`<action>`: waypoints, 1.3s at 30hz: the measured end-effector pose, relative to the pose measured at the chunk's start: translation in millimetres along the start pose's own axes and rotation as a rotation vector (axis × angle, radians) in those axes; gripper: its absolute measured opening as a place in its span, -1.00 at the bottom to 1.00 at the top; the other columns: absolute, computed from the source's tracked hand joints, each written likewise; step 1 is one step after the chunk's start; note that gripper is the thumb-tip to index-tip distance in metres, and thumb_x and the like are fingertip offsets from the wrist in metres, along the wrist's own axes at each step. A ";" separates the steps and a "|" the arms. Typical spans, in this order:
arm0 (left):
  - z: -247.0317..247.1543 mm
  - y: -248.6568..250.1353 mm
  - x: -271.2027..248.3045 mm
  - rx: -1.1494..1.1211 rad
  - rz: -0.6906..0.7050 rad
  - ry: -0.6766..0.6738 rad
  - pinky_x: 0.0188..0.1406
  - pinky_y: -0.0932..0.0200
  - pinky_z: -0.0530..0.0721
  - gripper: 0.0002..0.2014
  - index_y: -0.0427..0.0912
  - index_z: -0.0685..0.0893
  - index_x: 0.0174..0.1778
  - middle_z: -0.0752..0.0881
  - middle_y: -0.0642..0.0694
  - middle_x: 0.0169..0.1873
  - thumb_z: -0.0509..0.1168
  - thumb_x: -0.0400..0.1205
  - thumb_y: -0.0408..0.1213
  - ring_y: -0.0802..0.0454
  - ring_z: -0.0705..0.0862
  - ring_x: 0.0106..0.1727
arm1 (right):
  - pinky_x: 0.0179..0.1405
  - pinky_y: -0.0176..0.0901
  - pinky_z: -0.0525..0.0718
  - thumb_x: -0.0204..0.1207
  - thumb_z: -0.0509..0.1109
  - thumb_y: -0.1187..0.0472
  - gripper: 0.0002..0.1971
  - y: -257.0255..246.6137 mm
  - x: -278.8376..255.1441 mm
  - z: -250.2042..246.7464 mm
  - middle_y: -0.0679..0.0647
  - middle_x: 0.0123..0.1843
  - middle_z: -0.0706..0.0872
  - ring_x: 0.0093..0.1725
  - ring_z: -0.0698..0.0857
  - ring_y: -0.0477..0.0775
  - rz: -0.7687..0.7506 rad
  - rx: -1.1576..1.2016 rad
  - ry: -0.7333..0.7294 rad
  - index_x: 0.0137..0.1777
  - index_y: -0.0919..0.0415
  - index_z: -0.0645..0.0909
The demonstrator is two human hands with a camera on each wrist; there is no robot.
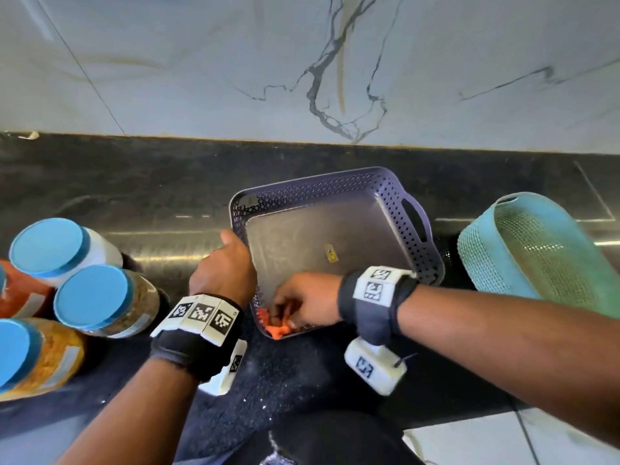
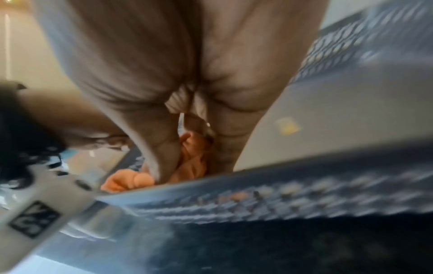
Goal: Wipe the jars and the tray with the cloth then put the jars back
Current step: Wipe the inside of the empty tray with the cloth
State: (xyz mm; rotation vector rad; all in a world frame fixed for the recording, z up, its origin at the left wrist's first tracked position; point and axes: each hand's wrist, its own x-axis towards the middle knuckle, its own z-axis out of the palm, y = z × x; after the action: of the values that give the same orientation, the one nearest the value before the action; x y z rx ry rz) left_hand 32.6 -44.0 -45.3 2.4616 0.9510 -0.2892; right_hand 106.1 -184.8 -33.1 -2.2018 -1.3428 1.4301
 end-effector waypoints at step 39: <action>9.7 35.5 -52.2 0.470 0.749 -0.235 -0.09 0.01 0.77 -0.95 -0.02 0.78 -0.09 0.72 0.05 -0.09 0.41 0.61 -0.19 -0.02 0.72 -0.02 | -0.12 -0.05 0.69 0.55 0.38 0.28 -0.86 64.9 -64.0 -4.6 0.15 -0.16 0.77 -0.11 0.69 0.27 0.175 -0.739 -0.232 -0.21 0.26 0.71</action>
State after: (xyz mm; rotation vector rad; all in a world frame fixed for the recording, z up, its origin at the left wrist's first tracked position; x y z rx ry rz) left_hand 18.0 -101.7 -22.2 2.9017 -0.1930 -0.5609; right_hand 139.7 -269.5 -28.1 -2.6991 -2.0672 1.4350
